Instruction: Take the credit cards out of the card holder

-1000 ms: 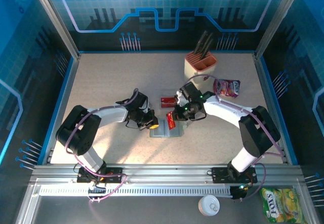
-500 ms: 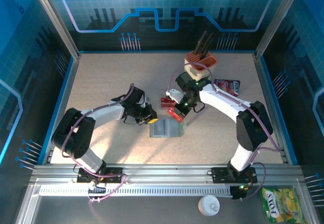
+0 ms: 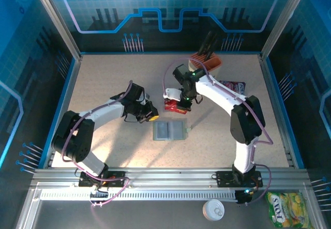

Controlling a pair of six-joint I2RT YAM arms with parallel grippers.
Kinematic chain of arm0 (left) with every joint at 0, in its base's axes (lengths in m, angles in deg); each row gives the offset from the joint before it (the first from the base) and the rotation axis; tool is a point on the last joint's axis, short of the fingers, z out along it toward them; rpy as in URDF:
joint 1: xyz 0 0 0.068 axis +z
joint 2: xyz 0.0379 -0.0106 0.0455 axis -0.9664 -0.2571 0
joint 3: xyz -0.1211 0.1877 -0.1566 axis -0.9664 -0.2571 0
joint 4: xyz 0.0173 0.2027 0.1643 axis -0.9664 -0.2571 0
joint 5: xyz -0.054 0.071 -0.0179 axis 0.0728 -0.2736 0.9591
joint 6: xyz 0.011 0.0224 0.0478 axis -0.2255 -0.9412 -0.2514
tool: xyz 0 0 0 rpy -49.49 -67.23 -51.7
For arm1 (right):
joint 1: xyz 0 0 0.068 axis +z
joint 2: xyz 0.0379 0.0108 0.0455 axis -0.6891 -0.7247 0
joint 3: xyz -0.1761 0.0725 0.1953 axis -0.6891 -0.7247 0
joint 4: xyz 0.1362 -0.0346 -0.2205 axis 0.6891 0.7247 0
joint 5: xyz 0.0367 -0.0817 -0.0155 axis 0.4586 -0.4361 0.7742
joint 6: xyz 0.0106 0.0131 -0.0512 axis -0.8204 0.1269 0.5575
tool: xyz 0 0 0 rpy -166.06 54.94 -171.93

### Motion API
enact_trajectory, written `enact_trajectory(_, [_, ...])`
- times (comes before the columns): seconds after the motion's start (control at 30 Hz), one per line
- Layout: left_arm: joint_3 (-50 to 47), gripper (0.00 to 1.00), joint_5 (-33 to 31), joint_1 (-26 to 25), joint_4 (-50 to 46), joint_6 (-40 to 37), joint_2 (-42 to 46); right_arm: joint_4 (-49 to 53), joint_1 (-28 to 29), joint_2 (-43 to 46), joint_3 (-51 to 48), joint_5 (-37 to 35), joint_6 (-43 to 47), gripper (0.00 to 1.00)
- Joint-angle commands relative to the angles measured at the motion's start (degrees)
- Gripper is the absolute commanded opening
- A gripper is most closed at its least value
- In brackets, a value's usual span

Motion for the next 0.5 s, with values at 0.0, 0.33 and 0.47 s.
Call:
enact_trajectory(0.0, [2.0, 0.11, 0.5, 0.9, -2.0, -0.7, -0.4, 5.8, -0.7, -3.2, 5.6, -0.4, 4.4, 0.00])
enact_trajectory(0.33, [3.7, 0.11, 1.2, 2.5, -1.9, -0.6, -2.9, 11.6, -2.2, -11.6, 18.9, -0.8, 7.0, 0.00])
enact_trajectory(0.47, [4.8, 0.11, 1.6, 3.2, -2.3, -1.0, -4.0, 12.7, -2.5, -14.1, 22.9, -1.3, 7.5, 0.00])
